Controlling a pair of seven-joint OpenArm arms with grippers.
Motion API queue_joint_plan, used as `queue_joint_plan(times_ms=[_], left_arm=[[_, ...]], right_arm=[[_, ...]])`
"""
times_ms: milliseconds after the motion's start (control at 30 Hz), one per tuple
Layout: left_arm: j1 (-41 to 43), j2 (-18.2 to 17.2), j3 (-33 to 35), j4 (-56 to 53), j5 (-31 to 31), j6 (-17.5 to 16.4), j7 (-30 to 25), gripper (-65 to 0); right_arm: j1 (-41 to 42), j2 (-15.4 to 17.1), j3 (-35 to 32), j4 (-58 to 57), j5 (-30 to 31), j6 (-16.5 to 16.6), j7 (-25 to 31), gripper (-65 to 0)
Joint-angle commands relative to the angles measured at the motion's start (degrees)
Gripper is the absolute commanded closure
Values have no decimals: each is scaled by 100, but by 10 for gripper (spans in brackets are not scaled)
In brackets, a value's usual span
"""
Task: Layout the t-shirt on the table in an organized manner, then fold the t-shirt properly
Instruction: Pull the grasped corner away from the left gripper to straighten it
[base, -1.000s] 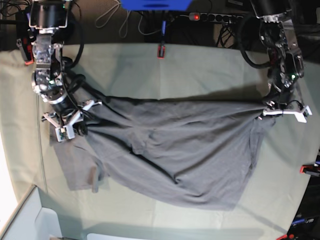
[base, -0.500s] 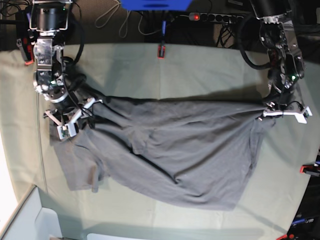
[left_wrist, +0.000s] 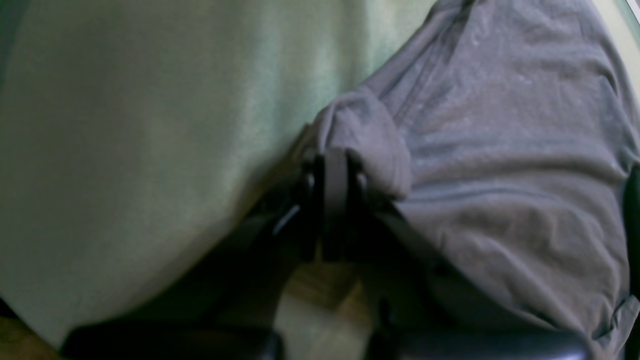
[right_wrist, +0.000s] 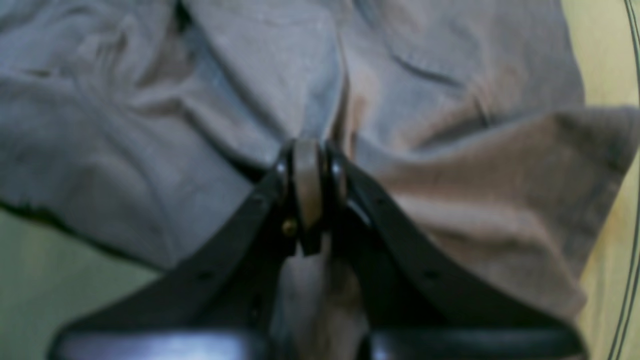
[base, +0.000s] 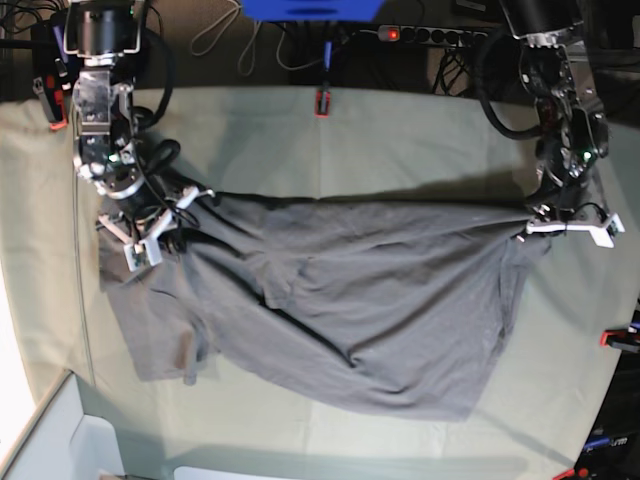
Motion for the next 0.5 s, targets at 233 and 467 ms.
queue_joint_plan(times_ms=[233, 467], left_arm=[[-142, -48, -23, 83, 17, -32, -115, -1], [-142, -48, -23, 83, 17, -32, -115, -1]], right_arm=[[-543, -56, 14, 1090, 73, 19, 149, 0], [-1493, -65, 5, 2110, 99, 28, 149, 0]])
